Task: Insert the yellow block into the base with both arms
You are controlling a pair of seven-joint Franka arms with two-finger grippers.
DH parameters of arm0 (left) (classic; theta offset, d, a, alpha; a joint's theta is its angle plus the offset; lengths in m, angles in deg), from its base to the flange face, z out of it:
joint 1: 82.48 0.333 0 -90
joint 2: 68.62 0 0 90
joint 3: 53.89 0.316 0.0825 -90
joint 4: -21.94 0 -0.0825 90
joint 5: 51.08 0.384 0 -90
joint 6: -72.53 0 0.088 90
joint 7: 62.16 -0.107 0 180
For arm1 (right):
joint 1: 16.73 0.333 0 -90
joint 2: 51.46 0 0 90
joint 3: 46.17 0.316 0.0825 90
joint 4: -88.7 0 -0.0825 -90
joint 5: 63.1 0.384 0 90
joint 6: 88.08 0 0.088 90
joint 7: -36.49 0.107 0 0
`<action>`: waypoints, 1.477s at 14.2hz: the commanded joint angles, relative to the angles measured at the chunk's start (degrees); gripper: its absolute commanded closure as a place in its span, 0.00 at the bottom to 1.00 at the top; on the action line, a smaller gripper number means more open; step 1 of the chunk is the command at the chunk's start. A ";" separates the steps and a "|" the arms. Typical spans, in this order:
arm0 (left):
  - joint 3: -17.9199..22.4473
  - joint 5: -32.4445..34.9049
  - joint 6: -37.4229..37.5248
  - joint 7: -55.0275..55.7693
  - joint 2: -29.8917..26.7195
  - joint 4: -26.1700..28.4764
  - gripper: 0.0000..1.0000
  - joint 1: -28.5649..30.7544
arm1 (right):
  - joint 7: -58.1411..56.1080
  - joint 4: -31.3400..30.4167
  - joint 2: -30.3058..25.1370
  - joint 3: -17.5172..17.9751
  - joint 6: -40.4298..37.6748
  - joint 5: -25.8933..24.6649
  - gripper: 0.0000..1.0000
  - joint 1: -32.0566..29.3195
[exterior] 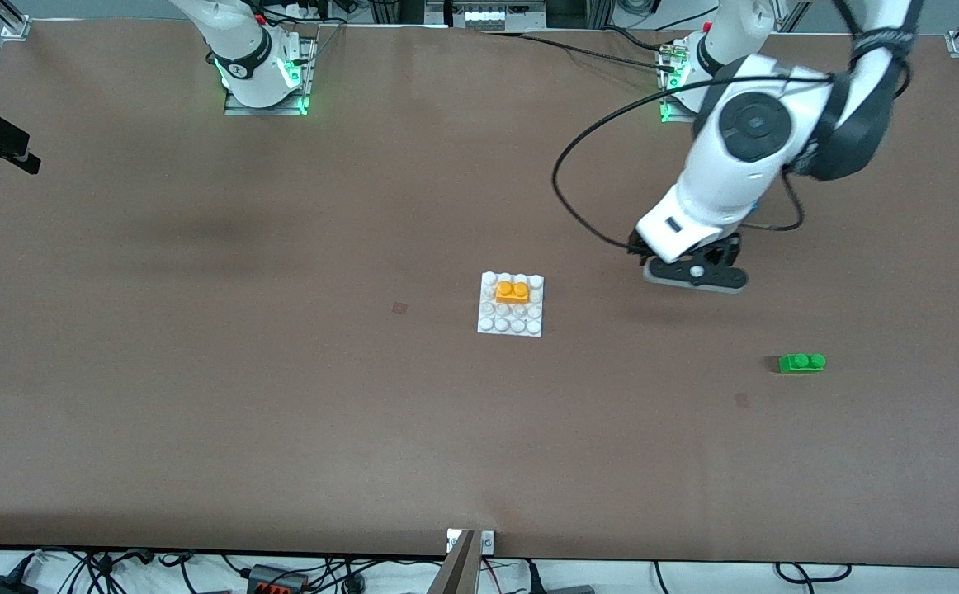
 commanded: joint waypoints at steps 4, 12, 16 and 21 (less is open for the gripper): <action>7.40 -6.62 9.01 -10.03 -12.61 3.61 0.00 0.73 | -1.23 1.18 1.21 0.28 -0.98 0.04 0.00 -0.19; 9.16 -8.65 17.96 -11.54 -12.63 -2.80 0.00 -1.20 | -0.97 2.94 3.49 0.02 0.69 0.66 0.00 -0.19; 9.52 -8.82 18.61 -11.99 -12.36 -3.25 0.00 -1.20 | -0.18 3.02 3.50 0.37 1.48 1.28 0.00 0.07; 9.96 -8.82 19.05 -12.96 -12.10 -3.43 0.00 -0.94 | -0.09 3.02 3.50 0.37 1.56 1.36 0.00 -0.02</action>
